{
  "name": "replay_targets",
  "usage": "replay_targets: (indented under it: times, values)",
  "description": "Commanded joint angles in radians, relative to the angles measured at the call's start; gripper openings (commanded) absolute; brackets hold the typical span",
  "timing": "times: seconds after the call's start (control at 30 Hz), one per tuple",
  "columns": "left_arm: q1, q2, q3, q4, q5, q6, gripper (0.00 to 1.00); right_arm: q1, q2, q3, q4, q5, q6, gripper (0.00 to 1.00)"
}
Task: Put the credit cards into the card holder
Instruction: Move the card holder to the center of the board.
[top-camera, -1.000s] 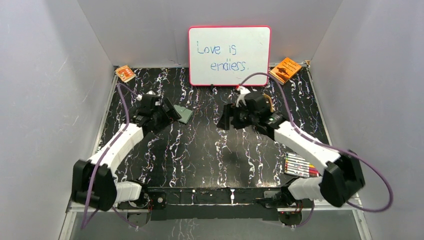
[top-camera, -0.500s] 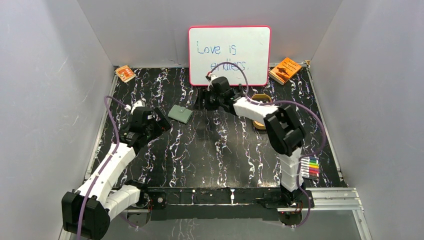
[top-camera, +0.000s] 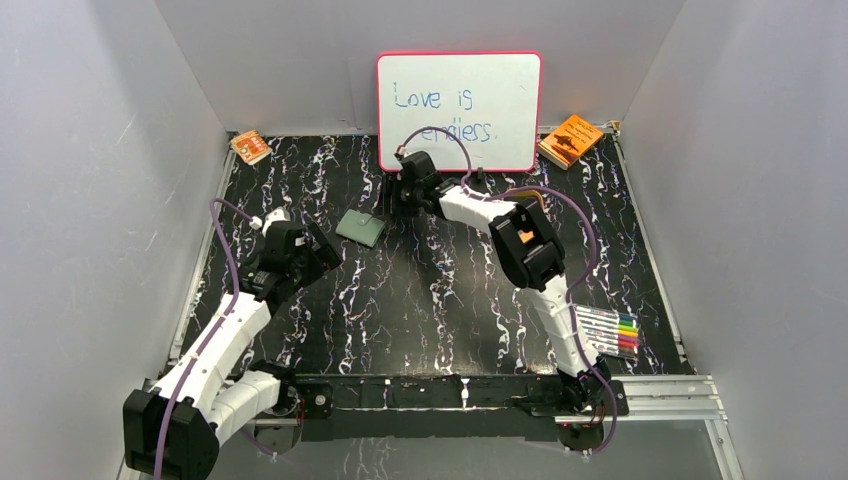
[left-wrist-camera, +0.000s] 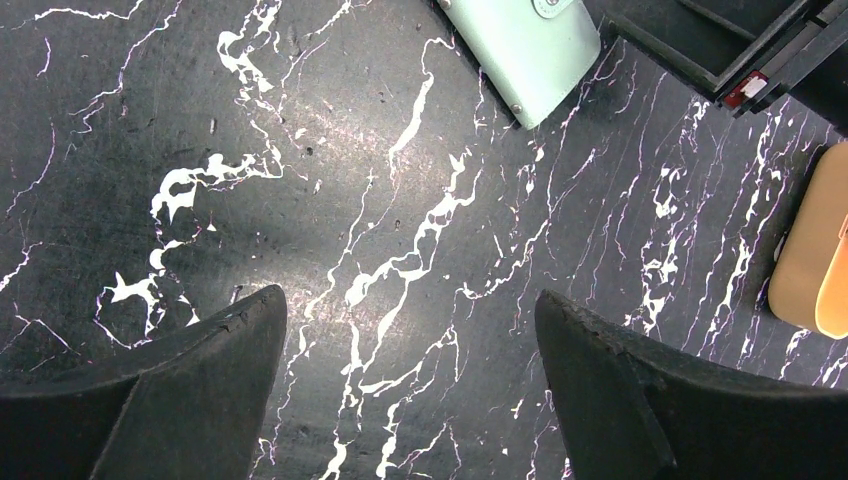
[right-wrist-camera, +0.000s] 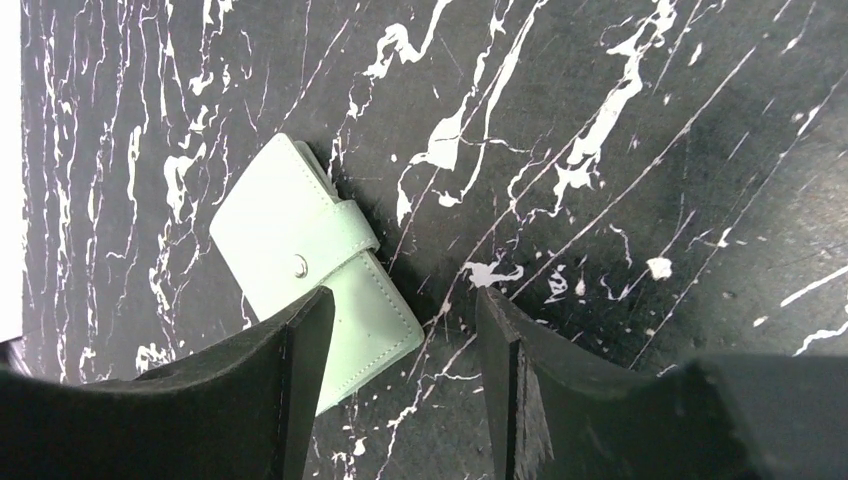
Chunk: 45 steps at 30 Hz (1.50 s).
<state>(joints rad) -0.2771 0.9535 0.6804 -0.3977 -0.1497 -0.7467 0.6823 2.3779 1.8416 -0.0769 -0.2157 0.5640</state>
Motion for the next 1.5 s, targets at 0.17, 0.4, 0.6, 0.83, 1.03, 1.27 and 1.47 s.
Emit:
replay_targets:
  times: [0.17, 0.4, 0.6, 0.83, 1.03, 1.27, 1.47]
  values:
    - [-0.001, -0.019, -0.006, -0.004, -0.008, 0.007, 0.91, 0.022, 0.005, 0.005, -0.020, -0.008, 0.057, 0.55]
    - [-0.001, -0.024, -0.003, -0.010, -0.014, 0.011, 0.91, 0.045, -0.020, -0.063, -0.007, 0.000, 0.076, 0.50]
    - [-0.002, -0.027, 0.002, -0.015, -0.018, 0.015, 0.91, 0.046, -0.046, -0.138, 0.034, -0.003, 0.108, 0.40]
    - [-0.001, -0.030, 0.000, -0.015, -0.015, 0.015, 0.91, 0.050, -0.096, -0.242, 0.068, -0.013, 0.125, 0.19]
    - [-0.002, -0.021, -0.008, -0.003, 0.008, 0.016, 0.91, 0.054, -0.181, -0.366, 0.120, -0.021, 0.131, 0.00]
    - [-0.001, 0.006, -0.010, 0.003, 0.043, 0.020, 0.90, 0.055, -0.369, -0.633, 0.165, -0.019, 0.140, 0.00]
    - [-0.003, 0.002, -0.038, 0.056, 0.180, 0.048, 0.88, 0.068, -0.646, -0.985, 0.185, 0.006, 0.198, 0.00]
